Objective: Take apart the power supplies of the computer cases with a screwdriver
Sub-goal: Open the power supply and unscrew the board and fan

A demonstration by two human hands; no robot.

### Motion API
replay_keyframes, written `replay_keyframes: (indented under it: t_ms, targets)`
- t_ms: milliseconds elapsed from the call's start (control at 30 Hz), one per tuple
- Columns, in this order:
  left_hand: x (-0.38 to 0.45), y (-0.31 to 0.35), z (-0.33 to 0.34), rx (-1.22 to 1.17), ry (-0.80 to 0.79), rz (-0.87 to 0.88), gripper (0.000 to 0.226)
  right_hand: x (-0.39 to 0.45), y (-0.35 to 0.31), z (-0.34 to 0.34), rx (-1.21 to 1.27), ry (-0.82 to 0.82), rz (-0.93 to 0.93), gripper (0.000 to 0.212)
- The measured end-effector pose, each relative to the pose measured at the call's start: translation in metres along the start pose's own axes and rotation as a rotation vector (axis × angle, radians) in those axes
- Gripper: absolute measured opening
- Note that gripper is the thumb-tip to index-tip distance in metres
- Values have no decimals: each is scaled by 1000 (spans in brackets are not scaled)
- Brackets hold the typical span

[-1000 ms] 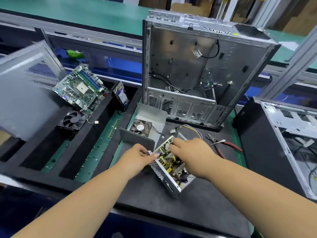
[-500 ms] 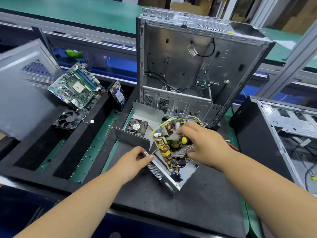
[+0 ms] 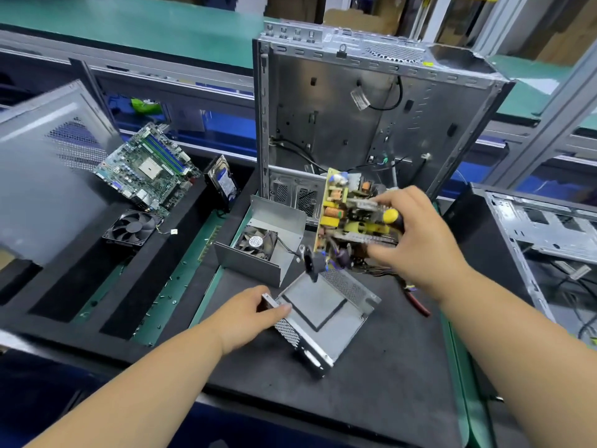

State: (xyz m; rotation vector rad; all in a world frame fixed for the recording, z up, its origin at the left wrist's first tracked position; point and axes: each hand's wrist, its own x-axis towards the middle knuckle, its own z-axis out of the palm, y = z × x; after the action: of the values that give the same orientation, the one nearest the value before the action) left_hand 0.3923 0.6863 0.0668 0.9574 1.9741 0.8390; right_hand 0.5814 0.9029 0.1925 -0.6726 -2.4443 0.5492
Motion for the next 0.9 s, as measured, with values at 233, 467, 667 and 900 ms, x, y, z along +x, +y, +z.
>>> replay_keyframes:
  t_ms: [233, 467, 667, 900]
  targets:
    - [-1, 5, -30, 17, 58, -142, 27, 18, 19, -20, -152, -86, 69, 65]
    - [10, -6, -46, 77, 261, -95, 15, 22, 29, 5, -367, -365, 84, 76]
    - [13, -10, -43, 104, 408, -9, 15, 22, 38, 53, -452, -530, 166, 60]
    - [15, -15, -52, 163, 461, 82, 18, 39, 30, 98, -447, -595, 290, 64]
